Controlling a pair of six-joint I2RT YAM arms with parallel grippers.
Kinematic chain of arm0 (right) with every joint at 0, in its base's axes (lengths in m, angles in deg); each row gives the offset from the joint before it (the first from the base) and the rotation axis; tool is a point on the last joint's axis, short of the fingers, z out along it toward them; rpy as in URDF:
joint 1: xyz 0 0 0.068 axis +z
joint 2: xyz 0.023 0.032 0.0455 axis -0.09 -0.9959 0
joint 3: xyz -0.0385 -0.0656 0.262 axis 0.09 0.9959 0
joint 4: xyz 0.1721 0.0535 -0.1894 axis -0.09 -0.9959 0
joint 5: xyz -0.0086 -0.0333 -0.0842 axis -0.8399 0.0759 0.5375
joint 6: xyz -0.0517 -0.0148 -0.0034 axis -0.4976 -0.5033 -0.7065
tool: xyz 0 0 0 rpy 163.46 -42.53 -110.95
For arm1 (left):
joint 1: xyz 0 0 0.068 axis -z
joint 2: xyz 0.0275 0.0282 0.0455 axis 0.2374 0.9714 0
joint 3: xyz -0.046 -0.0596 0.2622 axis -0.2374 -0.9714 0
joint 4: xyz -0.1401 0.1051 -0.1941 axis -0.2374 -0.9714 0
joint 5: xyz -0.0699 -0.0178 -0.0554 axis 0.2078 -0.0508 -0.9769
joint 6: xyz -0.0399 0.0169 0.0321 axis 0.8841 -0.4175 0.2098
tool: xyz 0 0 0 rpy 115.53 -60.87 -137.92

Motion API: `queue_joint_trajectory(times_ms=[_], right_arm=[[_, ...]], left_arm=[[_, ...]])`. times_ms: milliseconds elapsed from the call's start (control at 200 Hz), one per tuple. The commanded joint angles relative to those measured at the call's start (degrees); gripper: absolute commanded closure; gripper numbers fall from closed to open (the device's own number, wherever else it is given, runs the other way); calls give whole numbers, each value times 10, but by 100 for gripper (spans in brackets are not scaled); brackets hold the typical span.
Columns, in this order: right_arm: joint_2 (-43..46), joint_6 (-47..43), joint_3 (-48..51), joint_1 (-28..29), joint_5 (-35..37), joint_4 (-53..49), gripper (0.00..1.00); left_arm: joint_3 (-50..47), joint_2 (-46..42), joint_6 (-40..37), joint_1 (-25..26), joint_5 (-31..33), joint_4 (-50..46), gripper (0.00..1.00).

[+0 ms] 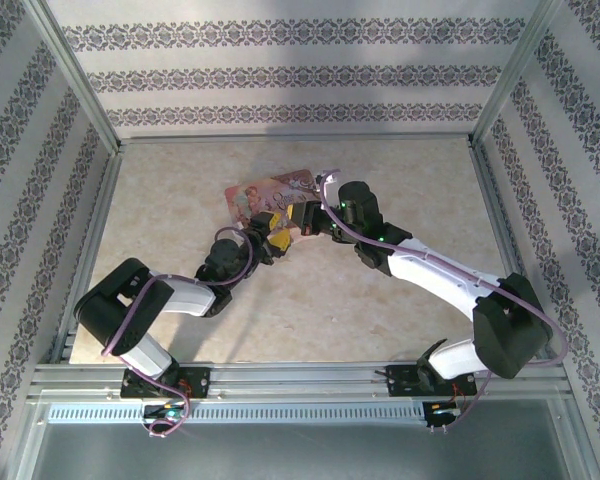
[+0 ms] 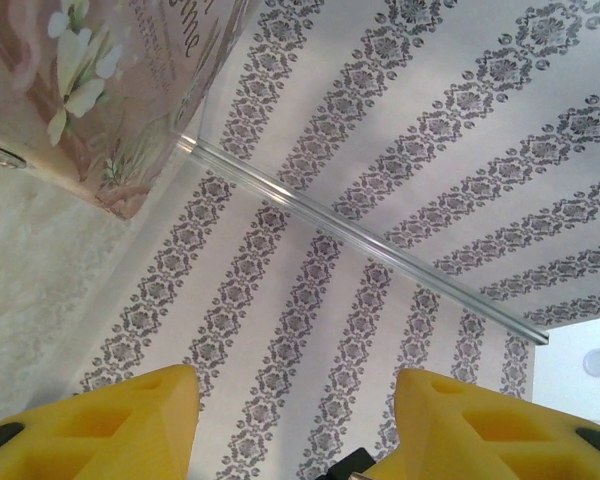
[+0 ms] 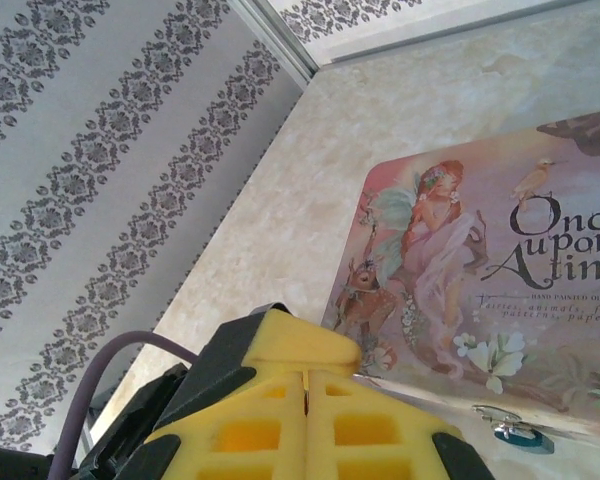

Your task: Unlock the padlock with the key

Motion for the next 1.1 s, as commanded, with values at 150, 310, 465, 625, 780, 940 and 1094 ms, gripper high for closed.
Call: queue_joint_trajectory(times_ms=[150,310,465,625,780,940,1094], right_arm=[[14,12,22,10,0,23,100],[4,16,24,16,-3,32,100],[-7,19,19,19,-7,41,100],[-13,22,18,21,-9,46,100],[-15,25,20,22,-10,46,100],[-11,23,24,21,-5,43,100],[-8,22,26,22,-3,40,100]], left_arm=[[28,0,89,5,8,30,45],[38,-5,88,4,5,19,45],[41,-9,86,5,5,10,45],[42,-10,86,5,5,8,49],[42,-11,87,4,9,9,56],[41,-11,87,5,11,11,64],[36,-13,86,5,16,10,72]])
